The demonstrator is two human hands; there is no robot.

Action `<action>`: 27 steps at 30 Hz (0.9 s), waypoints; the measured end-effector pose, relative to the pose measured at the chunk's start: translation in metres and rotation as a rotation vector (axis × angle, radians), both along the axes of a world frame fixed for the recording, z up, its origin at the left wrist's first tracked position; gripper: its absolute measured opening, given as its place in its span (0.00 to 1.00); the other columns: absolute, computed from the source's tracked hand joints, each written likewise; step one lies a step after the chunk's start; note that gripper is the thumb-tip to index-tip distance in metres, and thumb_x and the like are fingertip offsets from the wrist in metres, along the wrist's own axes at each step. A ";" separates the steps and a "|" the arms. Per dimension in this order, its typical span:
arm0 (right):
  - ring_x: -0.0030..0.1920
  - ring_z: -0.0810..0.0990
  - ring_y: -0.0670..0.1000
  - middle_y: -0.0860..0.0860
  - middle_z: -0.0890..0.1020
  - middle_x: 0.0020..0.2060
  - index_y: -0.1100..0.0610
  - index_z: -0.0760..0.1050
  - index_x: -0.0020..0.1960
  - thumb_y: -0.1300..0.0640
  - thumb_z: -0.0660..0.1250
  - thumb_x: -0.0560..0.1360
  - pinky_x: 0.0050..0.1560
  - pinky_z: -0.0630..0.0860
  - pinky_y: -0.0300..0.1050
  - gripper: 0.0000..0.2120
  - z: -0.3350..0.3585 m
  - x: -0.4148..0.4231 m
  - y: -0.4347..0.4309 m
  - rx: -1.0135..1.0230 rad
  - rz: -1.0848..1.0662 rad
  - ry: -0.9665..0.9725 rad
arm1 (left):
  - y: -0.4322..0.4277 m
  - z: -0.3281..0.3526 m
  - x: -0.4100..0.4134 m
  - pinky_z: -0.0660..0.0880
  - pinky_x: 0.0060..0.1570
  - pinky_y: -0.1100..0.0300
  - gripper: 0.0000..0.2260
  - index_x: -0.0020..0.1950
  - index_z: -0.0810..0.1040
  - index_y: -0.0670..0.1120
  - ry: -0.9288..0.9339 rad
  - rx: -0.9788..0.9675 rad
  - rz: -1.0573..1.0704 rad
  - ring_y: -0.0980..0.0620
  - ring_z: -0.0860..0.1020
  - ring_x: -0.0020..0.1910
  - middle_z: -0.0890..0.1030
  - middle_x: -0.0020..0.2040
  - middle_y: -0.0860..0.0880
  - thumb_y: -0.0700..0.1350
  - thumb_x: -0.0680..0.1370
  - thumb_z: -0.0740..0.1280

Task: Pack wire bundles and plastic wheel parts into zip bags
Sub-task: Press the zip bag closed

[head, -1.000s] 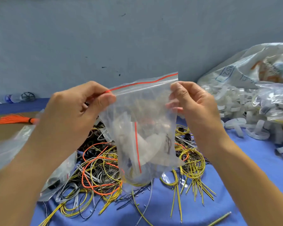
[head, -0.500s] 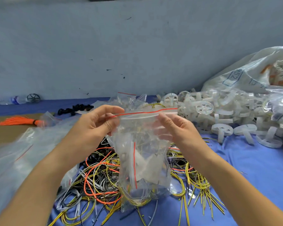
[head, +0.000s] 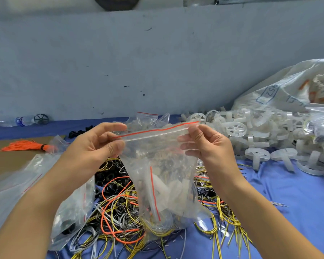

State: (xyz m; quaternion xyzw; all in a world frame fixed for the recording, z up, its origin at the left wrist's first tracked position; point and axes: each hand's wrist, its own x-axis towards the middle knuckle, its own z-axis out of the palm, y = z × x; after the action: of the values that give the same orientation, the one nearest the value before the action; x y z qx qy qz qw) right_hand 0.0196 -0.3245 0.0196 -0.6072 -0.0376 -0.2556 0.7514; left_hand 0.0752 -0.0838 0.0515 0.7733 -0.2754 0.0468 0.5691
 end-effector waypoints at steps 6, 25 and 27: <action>0.36 0.83 0.48 0.55 0.86 0.40 0.58 0.80 0.47 0.53 0.68 0.76 0.37 0.76 0.36 0.08 0.001 -0.004 0.005 -0.054 0.010 -0.028 | -0.014 0.008 -0.003 0.68 0.47 0.77 0.11 0.55 0.78 0.62 -0.240 0.307 0.108 0.71 0.76 0.52 0.80 0.52 0.66 0.59 0.74 0.65; 0.38 0.78 0.41 0.46 0.86 0.41 0.55 0.84 0.50 0.59 0.70 0.75 0.39 0.73 0.32 0.06 0.004 0.002 0.014 -0.245 0.132 -0.164 | -0.054 0.004 -0.017 0.74 0.46 0.54 0.08 0.49 0.84 0.51 -0.445 0.272 0.041 0.57 0.81 0.44 0.84 0.42 0.55 0.51 0.79 0.67; 0.36 0.77 0.42 0.47 0.86 0.40 0.55 0.84 0.52 0.58 0.71 0.75 0.38 0.74 0.33 0.07 0.003 0.002 0.015 -0.215 0.122 -0.123 | -0.054 0.005 -0.017 0.75 0.46 0.52 0.08 0.48 0.83 0.51 -0.427 0.275 0.049 0.58 0.81 0.43 0.84 0.41 0.56 0.52 0.79 0.67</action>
State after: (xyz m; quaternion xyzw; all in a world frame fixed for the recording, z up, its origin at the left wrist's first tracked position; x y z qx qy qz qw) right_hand 0.0218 -0.3093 0.0224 -0.6638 -0.1477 -0.2405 0.6926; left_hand 0.0582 -0.1381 0.0563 0.8225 -0.3743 0.1849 0.3863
